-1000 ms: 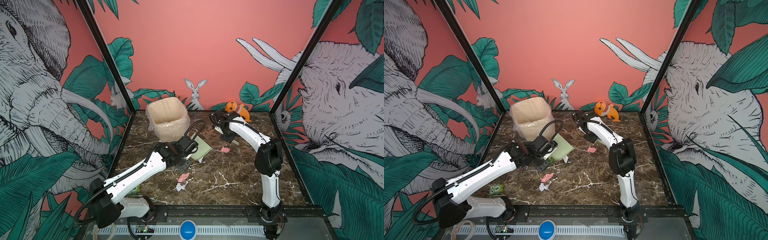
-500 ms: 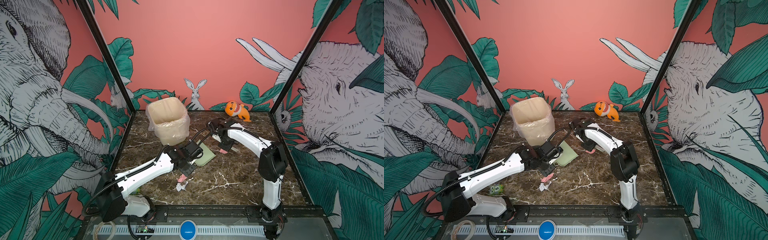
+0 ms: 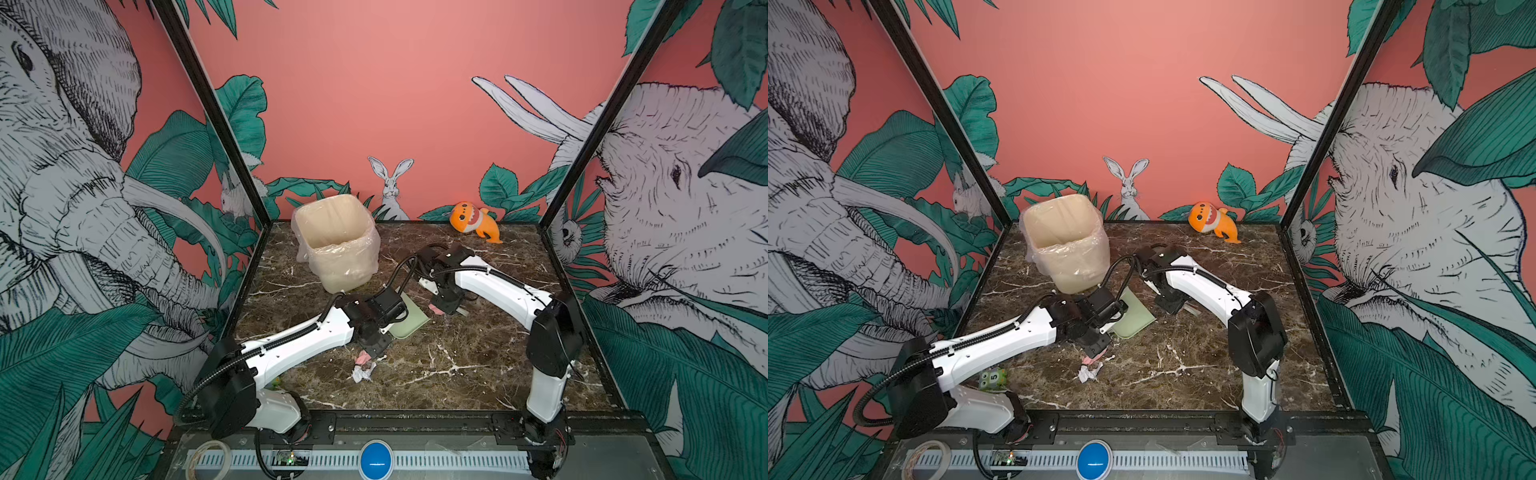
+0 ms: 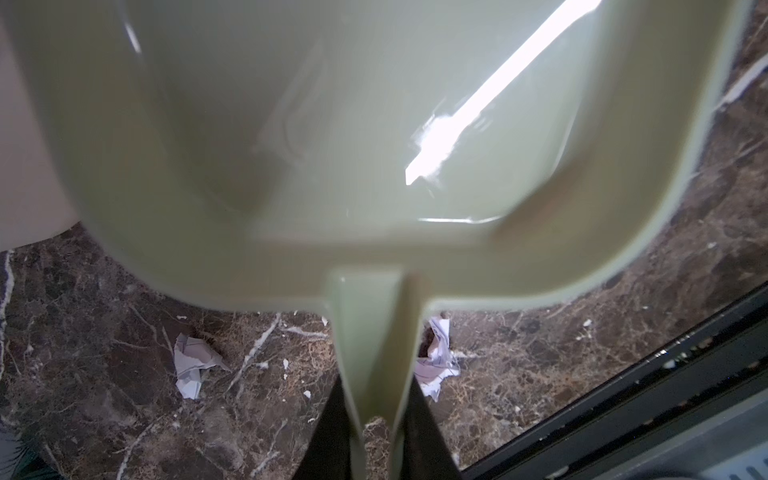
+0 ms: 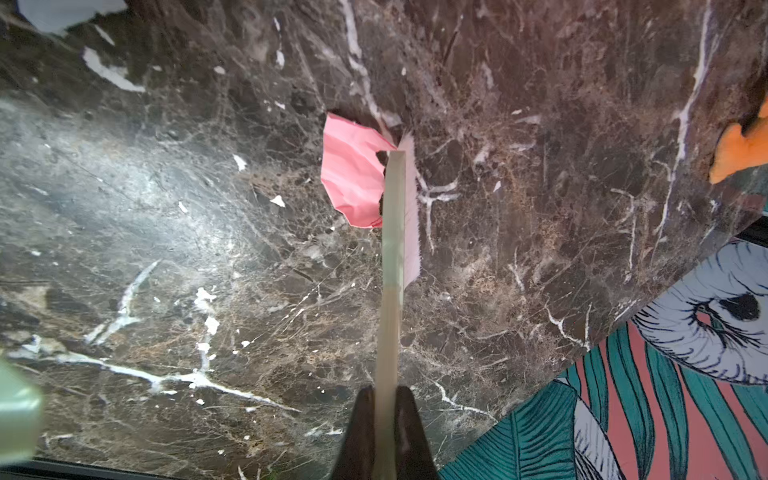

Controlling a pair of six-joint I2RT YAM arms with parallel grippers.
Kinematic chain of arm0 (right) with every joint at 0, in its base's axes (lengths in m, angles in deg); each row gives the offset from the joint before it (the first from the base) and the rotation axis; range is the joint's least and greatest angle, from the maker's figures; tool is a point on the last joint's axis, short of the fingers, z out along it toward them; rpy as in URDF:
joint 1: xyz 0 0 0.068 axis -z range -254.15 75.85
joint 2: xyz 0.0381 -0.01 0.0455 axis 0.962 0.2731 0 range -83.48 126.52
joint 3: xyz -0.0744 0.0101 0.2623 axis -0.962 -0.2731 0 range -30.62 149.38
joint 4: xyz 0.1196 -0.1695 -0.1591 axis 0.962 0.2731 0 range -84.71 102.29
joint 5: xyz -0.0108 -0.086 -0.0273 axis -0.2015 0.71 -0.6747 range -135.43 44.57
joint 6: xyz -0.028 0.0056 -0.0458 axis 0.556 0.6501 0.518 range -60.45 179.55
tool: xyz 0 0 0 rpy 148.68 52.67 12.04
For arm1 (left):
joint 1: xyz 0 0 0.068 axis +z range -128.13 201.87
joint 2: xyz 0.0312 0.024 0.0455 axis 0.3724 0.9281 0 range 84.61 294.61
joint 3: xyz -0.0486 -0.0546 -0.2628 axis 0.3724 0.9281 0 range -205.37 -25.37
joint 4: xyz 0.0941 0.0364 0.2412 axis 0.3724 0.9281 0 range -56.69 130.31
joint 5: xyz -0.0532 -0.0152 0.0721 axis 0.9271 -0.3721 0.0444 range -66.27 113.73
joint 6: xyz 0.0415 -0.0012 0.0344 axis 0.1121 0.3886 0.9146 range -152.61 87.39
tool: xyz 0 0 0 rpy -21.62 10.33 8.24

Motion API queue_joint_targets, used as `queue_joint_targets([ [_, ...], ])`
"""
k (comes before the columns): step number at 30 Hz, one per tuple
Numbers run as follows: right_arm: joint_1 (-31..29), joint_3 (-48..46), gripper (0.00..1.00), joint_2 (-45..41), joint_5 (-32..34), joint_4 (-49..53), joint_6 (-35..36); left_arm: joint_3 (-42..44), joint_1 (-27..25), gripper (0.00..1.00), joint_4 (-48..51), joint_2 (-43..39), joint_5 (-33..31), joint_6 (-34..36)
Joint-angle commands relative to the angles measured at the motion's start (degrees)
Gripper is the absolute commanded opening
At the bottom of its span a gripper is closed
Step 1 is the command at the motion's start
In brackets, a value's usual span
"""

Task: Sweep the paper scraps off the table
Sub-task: 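Push the pink scrap toward the dustpan with the brush in the right gripper, then sweep the pink scrap into the dustpan with the brush in the right gripper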

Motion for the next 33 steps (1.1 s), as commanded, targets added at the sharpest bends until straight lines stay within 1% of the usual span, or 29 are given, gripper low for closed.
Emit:
queue_joint_targets([
  [1,-0.16,1.76,0.0,-1.88,0.8,3.6,-1.85,0.67,-0.82,0.16,-1.27,1.89,1.14,-0.07],
  [4,1.42,2.9,0.0,-2.21,1.44,5.02,-2.39,0.37,-1.13,0.16,-2.32,3.97,1.91,0.3],
  [8,4.65,2.64,0.0,-3.29,0.22,4.47,-4.44,-1.27,-1.79,0.16,-2.7,7.43,2.17,1.57],
  [13,8.32,2.95,0.0,-3.02,-2.87,3.62,-7.06,-3.84,-1.97,0.15,-2.48,12.13,2.13,3.45],
  [15,9.2,4.03,0.0,-2.37,-4.06,3.79,-7.56,-6.09,-1.97,0.15,-1.75,14.83,1.95,4.26],
  [20,10.03,8.66,0.0,0.22,-5.54,5.77,-7.95,-10.91,-1.88,0.15,-1.33,18.91,2.23,6.15],
  [23,10.38,10.66,0.0,1.29,-6.79,6.03,-8.22,-13.7,-1.24,0.14,0.89,21.81,3.24,7.68],
  [28,10.93,12.69,0.0,3.11,-8.26,6.37,-8.34,-14.87,0.43,0.15,1.35,23.5,5.74,8.98],
  [33,10.95,13.8,0.0,4.38,-9.83,6.26,-8.53,-14.57,1.5,0.15,2.07,24.39,6.33,9.86],
])
